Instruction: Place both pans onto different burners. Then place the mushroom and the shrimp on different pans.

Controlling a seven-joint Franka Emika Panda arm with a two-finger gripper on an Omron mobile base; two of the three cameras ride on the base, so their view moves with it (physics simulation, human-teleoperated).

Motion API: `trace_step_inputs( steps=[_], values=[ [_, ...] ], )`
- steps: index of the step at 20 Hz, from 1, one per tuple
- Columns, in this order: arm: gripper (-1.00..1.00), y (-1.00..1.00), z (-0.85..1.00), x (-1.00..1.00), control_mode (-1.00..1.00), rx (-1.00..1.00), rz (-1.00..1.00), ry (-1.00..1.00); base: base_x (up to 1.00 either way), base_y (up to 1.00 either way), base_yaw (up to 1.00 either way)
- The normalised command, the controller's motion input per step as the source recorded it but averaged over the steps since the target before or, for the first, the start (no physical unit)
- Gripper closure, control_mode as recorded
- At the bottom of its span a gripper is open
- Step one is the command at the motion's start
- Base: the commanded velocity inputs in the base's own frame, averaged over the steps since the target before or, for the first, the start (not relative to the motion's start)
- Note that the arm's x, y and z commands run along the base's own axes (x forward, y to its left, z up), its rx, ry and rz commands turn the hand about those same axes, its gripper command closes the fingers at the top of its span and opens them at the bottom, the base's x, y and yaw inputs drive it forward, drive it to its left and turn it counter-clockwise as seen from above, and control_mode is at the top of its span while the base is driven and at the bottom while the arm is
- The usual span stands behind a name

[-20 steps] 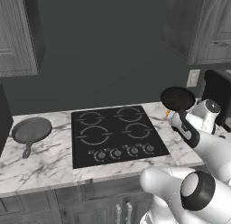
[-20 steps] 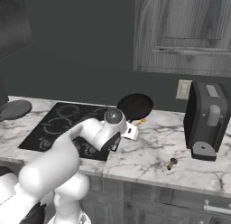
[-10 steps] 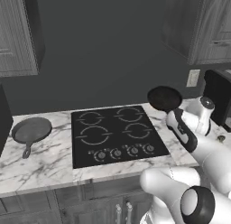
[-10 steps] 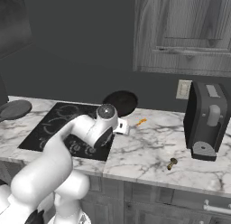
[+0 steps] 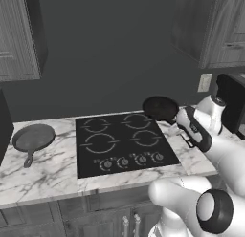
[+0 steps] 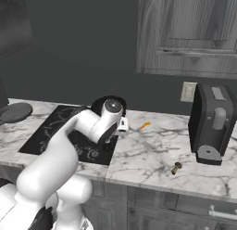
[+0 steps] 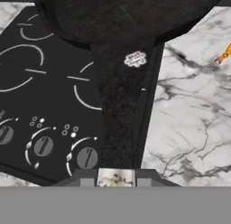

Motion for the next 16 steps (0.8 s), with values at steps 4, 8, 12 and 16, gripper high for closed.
trace_step_inputs(
  steps=[4, 8, 12, 16],
  values=[
    [1.0, 0.07, 0.0, 0.0, -1.0, 0.0, 0.28, 0.06, 0.0, 0.0, 0.0],
    [1.0, 0.03, 0.0, 0.0, -1.0, 0.0, 0.25, 0.06, 0.0, 0.0, 0.0],
    [1.0, 0.0, -0.04, 0.0, -1.0, 0.0, 0.17, 0.07, 0.0, 0.0, 0.0],
    [1.0, 0.0, -0.03, 0.02, -1.0, 0.0, 0.07, 0.12, 0.0, 0.0, 0.0]
  ],
)
